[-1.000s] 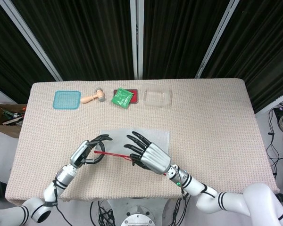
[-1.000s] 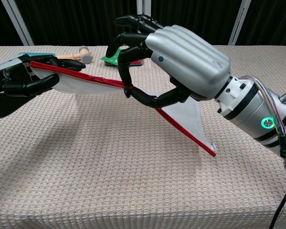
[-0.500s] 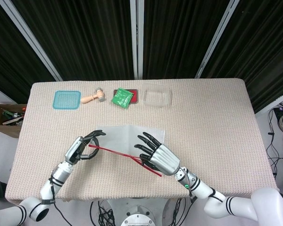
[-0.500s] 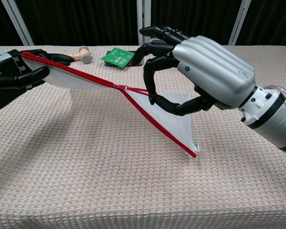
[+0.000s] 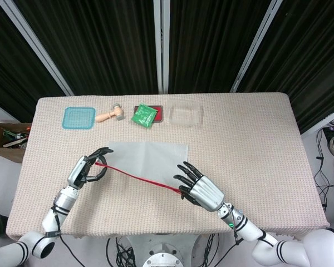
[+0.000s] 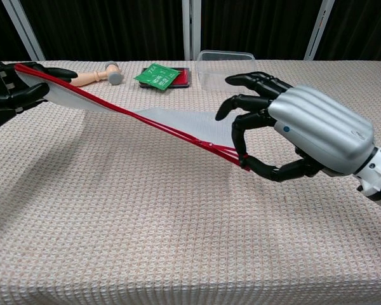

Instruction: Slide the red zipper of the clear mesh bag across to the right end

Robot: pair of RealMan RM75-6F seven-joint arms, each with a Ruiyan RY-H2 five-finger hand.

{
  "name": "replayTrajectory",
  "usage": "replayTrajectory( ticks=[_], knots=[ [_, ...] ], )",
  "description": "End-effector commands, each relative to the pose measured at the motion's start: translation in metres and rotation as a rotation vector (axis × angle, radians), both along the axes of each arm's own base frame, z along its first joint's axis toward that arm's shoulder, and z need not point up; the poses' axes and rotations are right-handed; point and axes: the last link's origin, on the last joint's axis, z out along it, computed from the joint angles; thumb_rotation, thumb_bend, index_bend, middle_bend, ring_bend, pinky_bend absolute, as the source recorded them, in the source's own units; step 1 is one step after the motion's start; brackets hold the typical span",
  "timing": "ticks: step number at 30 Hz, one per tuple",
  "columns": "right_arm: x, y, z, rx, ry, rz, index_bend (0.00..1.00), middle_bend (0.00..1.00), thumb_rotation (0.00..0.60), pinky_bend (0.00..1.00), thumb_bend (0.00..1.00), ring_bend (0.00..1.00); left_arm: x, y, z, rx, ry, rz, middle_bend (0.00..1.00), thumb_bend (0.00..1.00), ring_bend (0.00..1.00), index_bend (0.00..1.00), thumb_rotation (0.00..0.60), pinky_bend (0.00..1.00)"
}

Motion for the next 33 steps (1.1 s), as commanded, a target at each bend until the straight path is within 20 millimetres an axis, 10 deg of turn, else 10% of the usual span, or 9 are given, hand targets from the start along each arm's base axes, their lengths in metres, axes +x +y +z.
replayTrajectory(
  ticks=[1,19,24,27,33],
  knots=[
    [-0.017,0.004,0.006,-0.011,0.023,-0.033,0.98,0.25,0.600,0.00,0.50,0.00,-0.004,0.000,-0.001,0.002,0.015,0.011,0.25,0.49,0.11,0.71,0.600,0.14],
    [-0.066,0.014,0.031,-0.053,0.070,-0.175,0.98,0.25,0.600,0.00,0.50,0.00,-0.006,-0.003,-0.012,0.002,0.103,0.000,0.25,0.49,0.11,0.70,0.600,0.13],
    [-0.067,0.012,0.033,-0.044,0.090,-0.181,0.96,0.25,0.600,0.00,0.49,0.00,-0.012,-0.005,-0.011,0.055,0.403,-0.105,0.20,0.47,0.11,0.46,0.600,0.13],
    [-0.072,0.011,0.033,-0.024,0.129,-0.229,0.82,0.22,0.600,0.00,0.42,0.00,-0.019,-0.010,-0.004,0.099,0.698,-0.197,0.16,0.44,0.10,0.30,0.600,0.13],
    [-0.078,0.009,0.041,0.028,0.203,-0.339,0.19,0.09,0.600,0.00,0.19,0.00,-0.020,-0.022,0.016,0.197,1.066,-0.213,0.14,0.30,0.10,0.19,0.600,0.13]
  ],
)
